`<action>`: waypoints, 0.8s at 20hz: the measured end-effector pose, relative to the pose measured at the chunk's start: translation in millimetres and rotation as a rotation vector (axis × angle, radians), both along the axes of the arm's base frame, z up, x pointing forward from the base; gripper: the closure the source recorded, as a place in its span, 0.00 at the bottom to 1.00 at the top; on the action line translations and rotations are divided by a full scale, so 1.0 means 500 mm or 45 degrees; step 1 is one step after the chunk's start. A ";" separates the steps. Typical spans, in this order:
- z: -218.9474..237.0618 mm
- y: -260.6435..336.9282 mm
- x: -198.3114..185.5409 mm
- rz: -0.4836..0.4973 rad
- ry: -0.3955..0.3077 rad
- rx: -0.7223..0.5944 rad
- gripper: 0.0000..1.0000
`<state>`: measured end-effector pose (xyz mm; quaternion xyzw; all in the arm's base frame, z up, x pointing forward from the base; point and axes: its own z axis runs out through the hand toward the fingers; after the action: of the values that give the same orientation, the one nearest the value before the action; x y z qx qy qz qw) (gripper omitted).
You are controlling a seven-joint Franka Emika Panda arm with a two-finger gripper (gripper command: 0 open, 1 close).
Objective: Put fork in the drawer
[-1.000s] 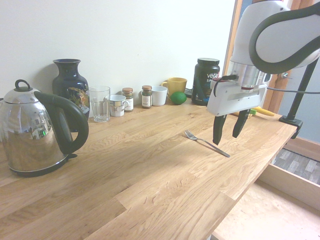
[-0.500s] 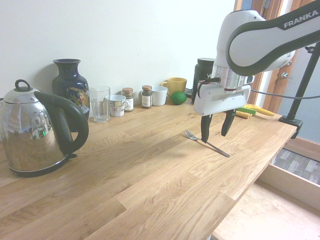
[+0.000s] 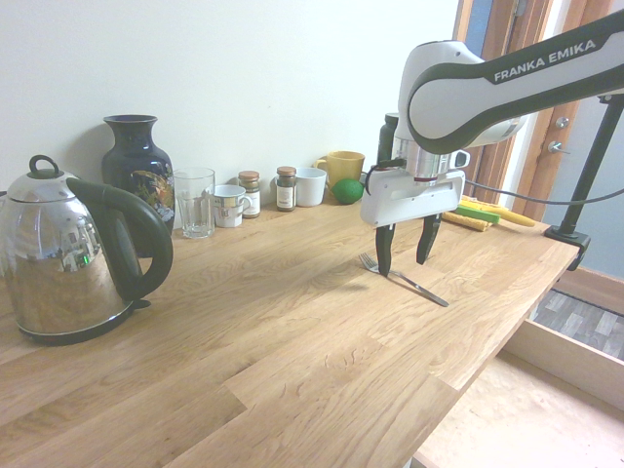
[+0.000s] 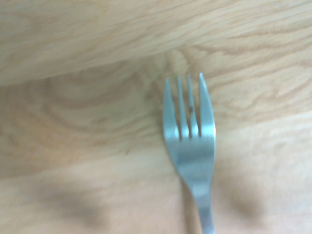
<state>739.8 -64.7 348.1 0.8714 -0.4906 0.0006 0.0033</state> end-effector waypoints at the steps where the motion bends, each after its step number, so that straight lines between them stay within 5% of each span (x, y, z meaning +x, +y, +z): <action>1: -0.008 -0.001 0.004 -0.001 0.006 0.001 0.00; 6: -0.029 0.000 0.020 0.002 0.021 0.001 0.00; 7: -0.029 0.000 0.021 0.002 0.022 0.001 1.00; 16: -0.029 0.012 0.024 0.012 0.020 0.001 1.00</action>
<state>751.9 -58.9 333.7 0.8737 -0.4864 -0.0065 0.0068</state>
